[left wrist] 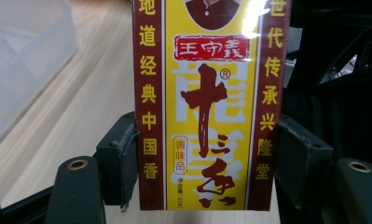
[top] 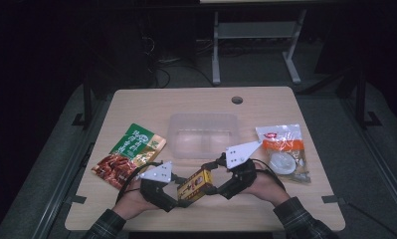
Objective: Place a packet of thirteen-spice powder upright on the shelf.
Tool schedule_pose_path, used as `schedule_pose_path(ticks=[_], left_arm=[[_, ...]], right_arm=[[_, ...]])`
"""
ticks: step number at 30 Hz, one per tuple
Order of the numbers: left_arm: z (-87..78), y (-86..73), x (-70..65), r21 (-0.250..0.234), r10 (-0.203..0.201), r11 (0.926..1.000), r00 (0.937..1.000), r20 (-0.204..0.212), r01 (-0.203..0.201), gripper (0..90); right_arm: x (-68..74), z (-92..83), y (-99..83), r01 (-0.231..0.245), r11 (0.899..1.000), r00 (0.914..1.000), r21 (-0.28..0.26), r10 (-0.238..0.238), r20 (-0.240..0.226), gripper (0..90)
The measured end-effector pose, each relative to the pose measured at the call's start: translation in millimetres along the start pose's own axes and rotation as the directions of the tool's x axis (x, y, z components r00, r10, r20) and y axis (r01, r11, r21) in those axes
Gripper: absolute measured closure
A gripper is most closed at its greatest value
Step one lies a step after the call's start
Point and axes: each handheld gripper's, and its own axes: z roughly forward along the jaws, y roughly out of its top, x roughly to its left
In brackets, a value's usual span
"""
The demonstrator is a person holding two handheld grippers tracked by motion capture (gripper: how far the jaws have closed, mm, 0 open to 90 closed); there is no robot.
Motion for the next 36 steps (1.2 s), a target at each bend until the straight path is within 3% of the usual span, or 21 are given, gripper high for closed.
schedule_pose_path(ticks=[8, 21, 29, 36], left_arm=[[13.6, 0.6, -0.9, 0.030, 0.009, 0.9995, 0.9999, 0.008, -0.009, 31.5], [13.5, 2.7, -3.0, 0.008, 0.029, 0.9995, 0.9996, 0.001, -0.029, 31.5], [20.4, 2.5, -3.6, 0.041, 0.037, 0.9985, 0.9993, -0.002, -0.036, 30.8], [21.3, -0.9, -1.7, 0.031, 0.003, 0.9995, 0.9997, -0.023, -0.002, 28.4]], right_arm=[[3.6, 7.9, 7.3, 0.018, 0.999, 0.9998, -0.030, -0.018, 0.005, 29.1], [5.8, 21.2, 13.1, 0.003, 0.997, 0.9999, -0.076, -0.004, -0.014, 28.9], [10.6, 28.7, 14.8, 0.029, 0.999, 0.9996, -0.041, -0.029, 0.004, 30.2], [11.7, 29.2, 15.9, 0.027, 0.999, 0.9991, -0.021, -0.026, 0.034, 30.7]])
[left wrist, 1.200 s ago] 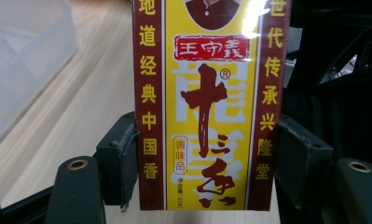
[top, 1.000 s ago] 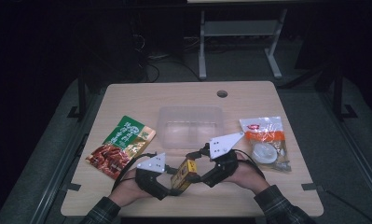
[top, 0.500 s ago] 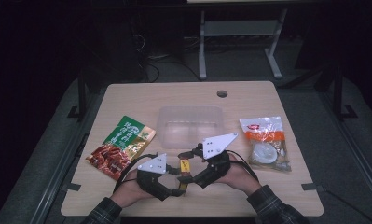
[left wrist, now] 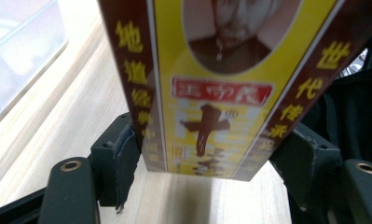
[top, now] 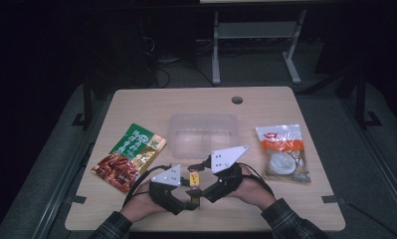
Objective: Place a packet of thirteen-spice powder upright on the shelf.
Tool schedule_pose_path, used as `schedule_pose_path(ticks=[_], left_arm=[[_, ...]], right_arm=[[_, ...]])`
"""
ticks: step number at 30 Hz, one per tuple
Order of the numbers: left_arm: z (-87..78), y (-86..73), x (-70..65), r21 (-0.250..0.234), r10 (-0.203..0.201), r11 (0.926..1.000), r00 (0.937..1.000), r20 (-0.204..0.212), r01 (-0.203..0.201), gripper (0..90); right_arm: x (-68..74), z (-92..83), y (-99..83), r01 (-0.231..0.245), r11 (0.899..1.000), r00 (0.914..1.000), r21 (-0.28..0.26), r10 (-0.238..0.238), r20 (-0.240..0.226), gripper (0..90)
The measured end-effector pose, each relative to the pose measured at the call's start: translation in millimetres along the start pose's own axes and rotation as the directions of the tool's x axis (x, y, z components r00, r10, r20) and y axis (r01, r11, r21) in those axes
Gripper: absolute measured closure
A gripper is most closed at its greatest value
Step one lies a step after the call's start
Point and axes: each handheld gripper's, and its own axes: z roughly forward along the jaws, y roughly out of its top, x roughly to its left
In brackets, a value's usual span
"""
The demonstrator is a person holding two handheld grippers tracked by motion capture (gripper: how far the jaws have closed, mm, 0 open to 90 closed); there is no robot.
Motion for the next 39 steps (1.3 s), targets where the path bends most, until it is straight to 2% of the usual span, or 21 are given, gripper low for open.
schedule_pose_path(ticks=[2, 5, 6, 8, 10, 11, 12, 13, 14, 15, 18, 19, 25, 27, 36, 39], left_arm=[[-2.8, -3.4, 0.6, 0.008, -0.007, 0.9999, 0.9997, -0.025, 0.007, 26.5], [-6.3, -8.1, 1.5, 0.009, -0.028, 0.9995, 0.9989, -0.038, 0.029, 22.8], [-12.1, -14.6, 2.2, 0.011, -0.055, 0.9984, 0.9966, -0.062, 0.056, 21.8], [-16.9, -19.9, 2.2, 0.015, -0.082, 0.9964, 0.9932, -0.082, 0.084, 21.7], [-20.3, -25.4, -0.7, 0.014, -0.106, 0.9941, 0.9883, -0.110, 0.108, 20.8], [-20.3, -25.4, -0.7, 0.014, -0.106, 0.9941, 0.9883, -0.110, 0.108, 20.0], [-22.3, -30.5, -3.9, 0.024, -0.119, 0.9922, 0.9841, -0.133, 0.123, 19.2], [-22.3, -30.5, -3.9, 0.024, -0.119, 0.9922, 0.9841, -0.133, 0.123, 18.6], [-23.9, -36.3, -8.1, 0.032, -0.130, 0.9901, 0.9792, -0.155, 0.137, 17.9], [-23.9, -36.3, -8.1, 0.032, -0.130, 0.9901, 0.9792, -0.155, 0.137, 17.8], [-26.1, -44.1, -12.0, 0.086, -0.107, 0.9882, 0.9731, -0.204, 0.127, 17.8], [-26.4, -44.6, -11.8, 0.088, -0.108, 0.9878, 0.9730, -0.204, 0.128, 17.9], [-25.8, -44.2, -6.7, 0.076, -0.103, 0.9897, 0.9721, -0.211, 0.121, 18.3], [-25.4, -44.2, -6.7, 0.072, -0.104, 0.9899, 0.9715, -0.213, 0.122, 18.3], [-24.7, -45.1, -5.4, 0.079, -0.095, 0.9903, 0.9724, -0.213, 0.114, 18.4], [-24.1, -45.3, -5.2, 0.081, -0.093, 0.9903, 0.9715, -0.218, 0.113, 18.4]], right_arm=[[-0.6, -1.2, 0.1, -0.005, 1.000, 1.0000, -0.002, 0.005, 0.009, 30.7], [-2.0, -2.9, 0.2, -0.011, 1.000, 0.9999, -0.008, 0.011, 0.012, 30.7], [-3.4, -4.3, -0.1, -0.013, 1.000, 0.9997, -0.003, 0.013, 0.021, 30.7], [-4.5, -4.8, -0.6, -0.014, 1.000, 0.9995, 0.003, 0.014, 0.028, 30.7], [-6.0, -5.3, -1.5, -0.015, 1.000, 0.9992, 0.007, 0.015, 0.038, 30.7], [-6.0, -5.3, -1.5, -0.015, 1.000, 0.9992, 0.007, 0.015, 0.038, 30.7], [-7.8, -6.7, -2.5, -0.018, 1.000, 0.9990, 0.012, 0.017, 0.042, 30.7], [-7.8, -6.7, -2.5, -0.018, 1.000, 0.9990, 0.012, 0.017, 0.042, 30.7], [-9.8, -7.8, -3.0, -0.020, 1.000, 0.9985, 0.014, 0.020, 0.050, 30.7], [-9.8, -7.8, -3.0, -0.020, 1.000, 0.9985, 0.014, 0.020, 0.050, 30.7], [-15.0, -10.5, -3.3, -0.015, 1.000, 0.9982, 0.012, 0.014, 0.058, 30.7], [-17.1, -11.9, -4.1, -0.027, 1.000, 0.9980, 0.006, 0.027, 0.057, 30.7], [-25.4, -17.2, -5.7, -0.037, 0.999, 0.9969, 0.011, 0.036, 0.070, 30.7], [-28.8, -20.4, -2.9, -0.024, 1.000, 0.9963, 0.013, 0.023, 0.083, 30.7], [-47.0, -35.4, 8.4, -0.031, 0.999, 0.9933, -0.011, 0.032, 0.111, 30.7], [-53.1, -37.1, 13.0, -0.012, 1.000, 0.9922, -0.002, 0.012, 0.124, 30.8]])
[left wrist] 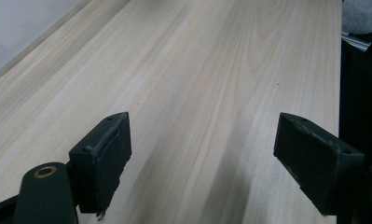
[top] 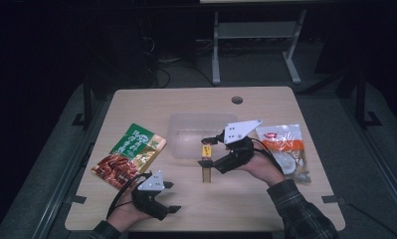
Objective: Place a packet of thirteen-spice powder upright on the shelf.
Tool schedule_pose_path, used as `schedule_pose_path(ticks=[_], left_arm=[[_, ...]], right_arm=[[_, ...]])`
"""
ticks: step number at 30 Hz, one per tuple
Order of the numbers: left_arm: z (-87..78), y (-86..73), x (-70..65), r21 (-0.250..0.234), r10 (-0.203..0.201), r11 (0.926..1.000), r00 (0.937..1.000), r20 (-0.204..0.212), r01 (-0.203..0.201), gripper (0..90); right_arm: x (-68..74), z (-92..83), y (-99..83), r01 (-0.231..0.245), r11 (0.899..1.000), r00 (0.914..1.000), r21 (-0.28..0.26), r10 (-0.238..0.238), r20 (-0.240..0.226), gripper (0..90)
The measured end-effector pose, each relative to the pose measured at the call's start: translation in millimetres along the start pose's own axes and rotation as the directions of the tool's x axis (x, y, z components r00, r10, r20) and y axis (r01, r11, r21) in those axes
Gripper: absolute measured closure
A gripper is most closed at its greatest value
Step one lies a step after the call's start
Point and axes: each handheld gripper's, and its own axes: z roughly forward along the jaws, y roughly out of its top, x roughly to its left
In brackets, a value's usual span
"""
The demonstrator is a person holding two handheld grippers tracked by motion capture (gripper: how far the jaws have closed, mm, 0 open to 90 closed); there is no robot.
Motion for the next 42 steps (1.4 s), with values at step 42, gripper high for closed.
schedule_pose_path(ticks=[42], left_arm=[[4.3, 0.1, -2.3, 0.013, 0.002, 0.9999, 0.9998, 0.019, -0.002, 20.1]], right_arm=[[-100.2, 12.5, 20.8, 0.026, 1.000, 0.9996, 0.015, -0.026, 0.008, 30.8]])
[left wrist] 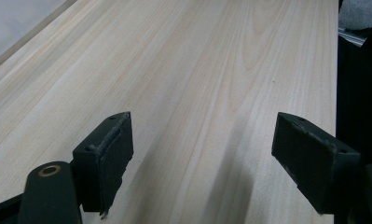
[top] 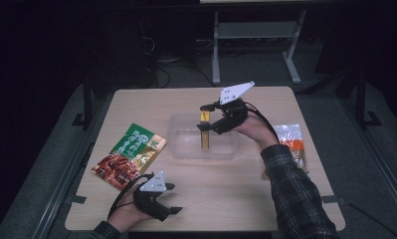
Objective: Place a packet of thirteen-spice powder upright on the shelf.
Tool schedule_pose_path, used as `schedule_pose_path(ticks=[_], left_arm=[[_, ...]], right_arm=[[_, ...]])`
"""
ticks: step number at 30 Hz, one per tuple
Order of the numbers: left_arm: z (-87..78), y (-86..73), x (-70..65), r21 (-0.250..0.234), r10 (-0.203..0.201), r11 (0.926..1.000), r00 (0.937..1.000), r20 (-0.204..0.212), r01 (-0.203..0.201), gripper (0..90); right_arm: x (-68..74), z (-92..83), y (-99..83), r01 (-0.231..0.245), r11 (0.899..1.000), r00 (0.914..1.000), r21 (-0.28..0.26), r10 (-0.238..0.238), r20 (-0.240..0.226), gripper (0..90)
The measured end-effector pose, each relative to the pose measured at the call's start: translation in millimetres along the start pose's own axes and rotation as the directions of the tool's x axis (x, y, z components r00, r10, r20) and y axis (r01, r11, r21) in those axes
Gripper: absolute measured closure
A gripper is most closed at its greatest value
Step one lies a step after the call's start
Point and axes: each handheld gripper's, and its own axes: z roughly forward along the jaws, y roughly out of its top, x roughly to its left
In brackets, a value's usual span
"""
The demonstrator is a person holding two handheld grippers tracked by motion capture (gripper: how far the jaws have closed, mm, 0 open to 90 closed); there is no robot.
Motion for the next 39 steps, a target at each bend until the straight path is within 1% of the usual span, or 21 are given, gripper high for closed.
schedule_pose_path(ticks=[3, 4, 7, 8, 13, 14, 15, 16, 18, 20, 22, 23, 27, 32, 33, 34, 38, 39], left_arm=[[-0.2, 0.1, 0.0, 0.004, 0.000, 1.0000, 1.0000, 0.000, 0.000, 20.0], [-0.2, 0.2, 0.0, 0.004, 0.000, 1.0000, 1.0000, 0.000, 0.000, 20.0], [0.1, 0.1, 0.1, 0.006, -0.001, 1.0000, 1.0000, 0.001, 0.001, 20.1], [0.3, 0.0, 0.0, 0.007, -0.001, 1.0000, 1.0000, 0.001, 0.001, 20.1], [0.2, -0.2, 0.3, 0.004, -0.003, 1.0000, 1.0000, 0.003, 0.003, 20.1], [0.2, -0.2, 0.3, 0.004, -0.003, 1.0000, 1.0000, 0.003, 0.003, 20.1], [0.3, -0.3, 0.3, 0.003, -0.007, 1.0000, 1.0000, 0.005, 0.007, 20.1], [0.4, -0.3, 0.5, 0.006, -0.007, 1.0000, 1.0000, 0.005, 0.007, 20.1], [0.4, -0.3, 0.6, 0.009, -0.005, 0.9999, 1.0000, 0.005, 0.005, 20.1], [1.0, -0.5, 0.4, 0.002, -0.009, 1.0000, 0.9999, 0.007, 0.009, 20.1], [0.8, -0.5, 0.3, 0.005, -0.010, 0.9999, 0.9999, 0.008, 0.010, 20.1], [0.9, -0.5, 0.2, 0.006, -0.011, 0.9999, 0.9999, 0.009, 0.011, 20.1], [1.5, -0.7, 0.1, 0.011, -0.007, 0.9999, 0.9999, 0.012, 0.007, 20.1], [1.9, -0.7, 0.1, 0.020, 0.001, 0.9998, 0.9999, 0.014, -0.001, 20.1], [2.0, -0.7, 0.0, 0.021, 0.001, 0.9998, 0.9999, 0.015, -0.001, 20.1], [2.2, -0.8, -0.1, 0.021, 0.001, 0.9998, 0.9999, 0.015, -0.001, 20.1], [2.8, -0.7, -0.5, 0.022, 0.001, 0.9998, 0.9999, 0.017, -0.001, 20.1], [2.9, -0.6, -0.5, 0.024, 0.002, 0.9997, 0.9999, 0.017, -0.002, 20.1]], right_arm=[[-4.2, 2.3, -4.6, -0.017, 1.000, 0.9998, 0.009, 0.017, 0.000, 30.8], [-5.8, 2.7, -5.5, -0.009, 1.000, 1.0000, 0.011, 0.009, 0.002, 30.8], [-8.2, 4.2, -7.7, -0.022, 1.000, 0.9998, 0.007, 0.022, 0.002, 30.8], [-9.6, 4.9, -8.4, -0.015, 1.000, 0.9999, 0.006, 0.015, 0.000, 30.8], [-13.0, 8.8, -12.0, -0.023, 1.000, 0.9997, 0.007, 0.023, -0.003, 30.8], [-13.8, 9.4, -12.9, -0.013, 1.000, 0.9999, 0.014, 0.013, 0.001, 30.7], [-13.8, 9.4, -12.9, -0.013, 1.000, 0.9999, 0.014, 0.013, 0.001, 30.7], [-14.6, 11.5, -15.4, -0.018, 1.000, 0.9998, 0.026, 0.018, 0.000, 30.7], [-15.7, 12.6, -16.9, -0.015, 0.999, 0.9999, 0.029, 0.015, 0.000, 30.7], [-18.0, 15.9, -21.3, -0.029, 0.998, 0.9996, 0.050, 0.029, -0.003, 30.7], [-19.9, 17.8, -23.9, -0.025, 0.998, 0.9997, 0.056, 0.025, -0.001, 30.6], [-20.6, 18.9, -25.4, -0.033, 0.998, 0.9995, 0.057, 0.033, 0.000, 30.6], [-22.3, 22.5, -29.2, -0.034, 0.997, 0.9993, 0.074, 0.035, -0.010, 30.6], [-23.5, 27.2, -33.9, -0.047, 0.993, 0.9987, 0.106, 0.049, -0.016, 30.5], [-23.9, 28.0, -34.9, -0.053, 0.992, 0.9984, 0.118, 0.055, -0.015, 30.4], [-23.8, 28.5, -35.3, -0.057, 0.991, 0.9981, 0.118, 0.059, -0.016, 30.4], [-23.9, 30.6, -36.6, -0.058, 0.990, 0.9979, 0.132, 0.061, -0.021, 30.3], [-23.6, 31.9, -37.6, -0.055, 0.988, 0.9981, 0.145, 0.059, -0.021, 30.3]])
